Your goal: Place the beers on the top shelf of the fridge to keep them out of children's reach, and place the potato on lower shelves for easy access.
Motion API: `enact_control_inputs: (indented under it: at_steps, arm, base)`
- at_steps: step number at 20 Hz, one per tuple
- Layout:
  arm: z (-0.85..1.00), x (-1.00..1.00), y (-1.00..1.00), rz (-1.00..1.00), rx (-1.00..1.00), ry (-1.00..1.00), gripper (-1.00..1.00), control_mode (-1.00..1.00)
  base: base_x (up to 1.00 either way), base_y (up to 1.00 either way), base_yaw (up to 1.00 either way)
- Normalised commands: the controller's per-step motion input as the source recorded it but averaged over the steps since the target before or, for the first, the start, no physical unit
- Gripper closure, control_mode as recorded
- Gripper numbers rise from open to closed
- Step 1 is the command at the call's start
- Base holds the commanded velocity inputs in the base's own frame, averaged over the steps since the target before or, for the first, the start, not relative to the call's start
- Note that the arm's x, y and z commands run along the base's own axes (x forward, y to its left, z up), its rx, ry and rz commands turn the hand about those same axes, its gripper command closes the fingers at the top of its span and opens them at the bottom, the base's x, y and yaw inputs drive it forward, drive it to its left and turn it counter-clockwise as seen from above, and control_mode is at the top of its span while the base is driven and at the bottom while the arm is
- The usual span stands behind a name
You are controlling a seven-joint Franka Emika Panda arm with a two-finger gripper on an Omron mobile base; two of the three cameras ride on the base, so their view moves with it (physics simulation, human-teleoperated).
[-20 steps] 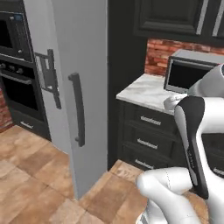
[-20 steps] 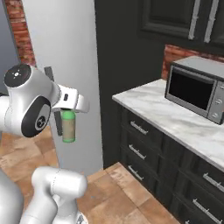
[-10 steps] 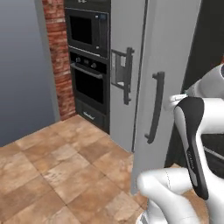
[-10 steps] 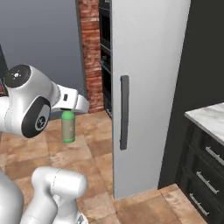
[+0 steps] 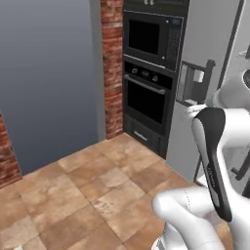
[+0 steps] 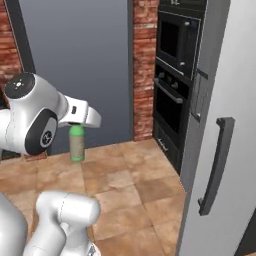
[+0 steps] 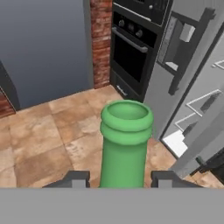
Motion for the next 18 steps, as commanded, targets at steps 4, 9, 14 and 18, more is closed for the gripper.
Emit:
enact_control_inputs:
  at_steps: [4,9,14,18]
  arm:
    - [0.0,0.0,0.0,0.0,0.0,0.0,1.0,1.0]
    - [0.0,0.0,0.0,0.0,0.0,0.0,1.0,1.0]
    - [0.0,0.0,0.0,0.0,0.0,0.0,1.0,1.0]
    - [0.0,0.0,0.0,0.0,0.0,0.0,1.0,1.0]
  base:
    - [0.26,0.76,-0.33]
    - [0.24,0.59,-0.52]
    - [0.43,0.59,-0.56]
    - [0.5,0.76,-0.52]
